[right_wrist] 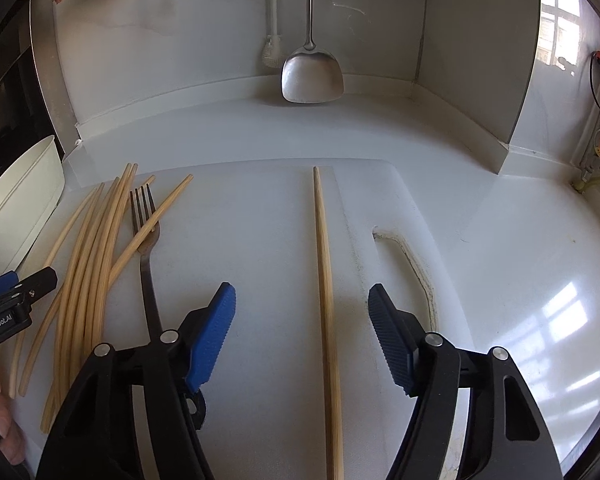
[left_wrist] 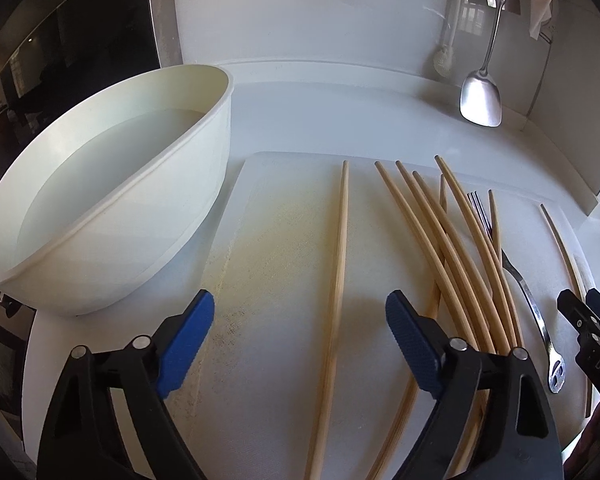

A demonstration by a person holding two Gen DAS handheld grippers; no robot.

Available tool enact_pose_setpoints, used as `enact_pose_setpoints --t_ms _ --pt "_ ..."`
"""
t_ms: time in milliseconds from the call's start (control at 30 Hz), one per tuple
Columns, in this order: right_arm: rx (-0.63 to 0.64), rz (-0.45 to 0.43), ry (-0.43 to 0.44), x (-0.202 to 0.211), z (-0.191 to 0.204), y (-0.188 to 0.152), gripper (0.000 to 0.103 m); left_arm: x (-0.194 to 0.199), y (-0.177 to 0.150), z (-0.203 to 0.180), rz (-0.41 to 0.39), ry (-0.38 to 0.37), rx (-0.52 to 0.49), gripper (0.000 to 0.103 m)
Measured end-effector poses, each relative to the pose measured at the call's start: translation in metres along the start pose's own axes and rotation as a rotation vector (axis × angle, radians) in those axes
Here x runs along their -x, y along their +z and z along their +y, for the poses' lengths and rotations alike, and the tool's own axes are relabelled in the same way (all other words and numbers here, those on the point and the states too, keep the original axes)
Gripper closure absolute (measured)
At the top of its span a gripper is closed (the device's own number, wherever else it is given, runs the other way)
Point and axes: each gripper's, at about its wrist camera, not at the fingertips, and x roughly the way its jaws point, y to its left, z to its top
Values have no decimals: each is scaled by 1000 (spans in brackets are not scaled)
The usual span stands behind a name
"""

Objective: Organize utensils
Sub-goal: 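Close the left tool on one chopstick while the right tool closes on another chopstick, then carry both held chopsticks over the cream-white bowl of water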

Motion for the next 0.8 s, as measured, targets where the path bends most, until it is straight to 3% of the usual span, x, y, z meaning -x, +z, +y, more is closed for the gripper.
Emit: enact_pose_setpoints --t_ms 67,233,267,300,367,433,800 --pt "6 -3 17 0 2 1 52 1 1 -3 -4 -6 -9 35" --pt "32 -5 19 2 8 1 67 3 -2 -11 -24 -19 -41 52" --pt "38 -7 18 2 9 0 75 4 -2 -13 -27 -23 -50 55" --pt "43 -8 13 3 10 0 86 5 -2 -16 -31 -28 -61 65" --pt "48 -12 7 4 10 -1 95 6 -1 -20 -30 -35 -70 79" --pt "52 -18 10 4 10 -2 96 7 0 -23 -25 -44 -71 96" --pt "-5 -21 71 17 2 -6 97 17 -3 -14 -7 -126 -16 96"
